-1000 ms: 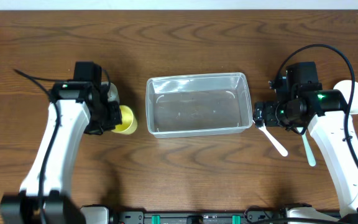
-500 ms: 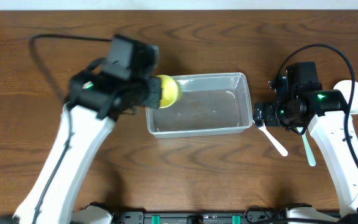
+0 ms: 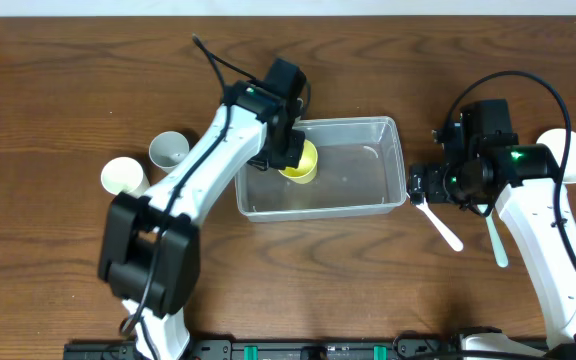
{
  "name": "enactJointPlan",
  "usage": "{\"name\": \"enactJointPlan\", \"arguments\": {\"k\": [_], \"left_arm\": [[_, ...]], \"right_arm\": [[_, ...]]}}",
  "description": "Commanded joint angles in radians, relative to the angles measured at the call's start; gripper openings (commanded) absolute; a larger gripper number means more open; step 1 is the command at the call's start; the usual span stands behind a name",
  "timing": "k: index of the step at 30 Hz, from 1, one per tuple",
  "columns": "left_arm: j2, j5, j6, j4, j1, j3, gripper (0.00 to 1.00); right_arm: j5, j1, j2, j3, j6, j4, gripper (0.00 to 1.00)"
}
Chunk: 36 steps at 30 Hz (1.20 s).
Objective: Pack container
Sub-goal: 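Carry the yellow cup into the container and release it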
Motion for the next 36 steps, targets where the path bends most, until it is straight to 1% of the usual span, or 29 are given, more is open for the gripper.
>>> {"name": "enactJointPlan", "arguments": {"k": [1,6,8,12,20,26,32,33,34,36], "left_arm": [[0.053,-0.008,-0.010,0.021,0.001,0.001,0.06],[0.118,-0.015,-0.013,0.054,0.007,0.001,0.06],[0.127,-0.048,-0.033,0.055,0.009,0.001,0.06],[0.127,-0.094,-0.036,0.064,0.009,0.001,0.06],[0.123,-0.100,-0.036,0.076,0.009,0.004,0.06],[0.120,-0.148,-0.036,0.077,0.009,0.027,0.06],[0.119,-0.159,-0.036,0.073,0.009,0.036,0.06],[0.119,-0.159,-0.036,0.070,0.009,0.036,0.07],[0.119,-0.159,-0.036,0.067,0.008,0.036,0.11],[0.118,-0.159,-0.036,0.059,0.008,0.036,0.32]], "right_arm": [[-0.006,-0.011,-0.001,0.006,-0.010,-0.003,0.95],[-0.006,-0.011,-0.001,0.006,-0.010,-0.005,0.95],[-0.006,-0.011,-0.001,0.006,-0.010,-0.005,0.94],[-0.006,-0.011,-0.001,0.006,-0.010,-0.005,0.95],[-0.006,-0.011,-0.001,0.006,-0.010,-0.004,0.95],[-0.006,-0.011,-0.001,0.006,-0.010,-0.004,0.95],[-0.006,-0.011,-0.001,0.006,-0.010,-0.004,0.95],[-0.006,-0.011,-0.001,0.006,-0.010,-0.004,0.95],[-0.006,-0.011,-0.001,0.006,-0.010,-0.004,0.95],[-0.006,-0.011,-0.001,0.006,-0.010,-0.004,0.95]]}}
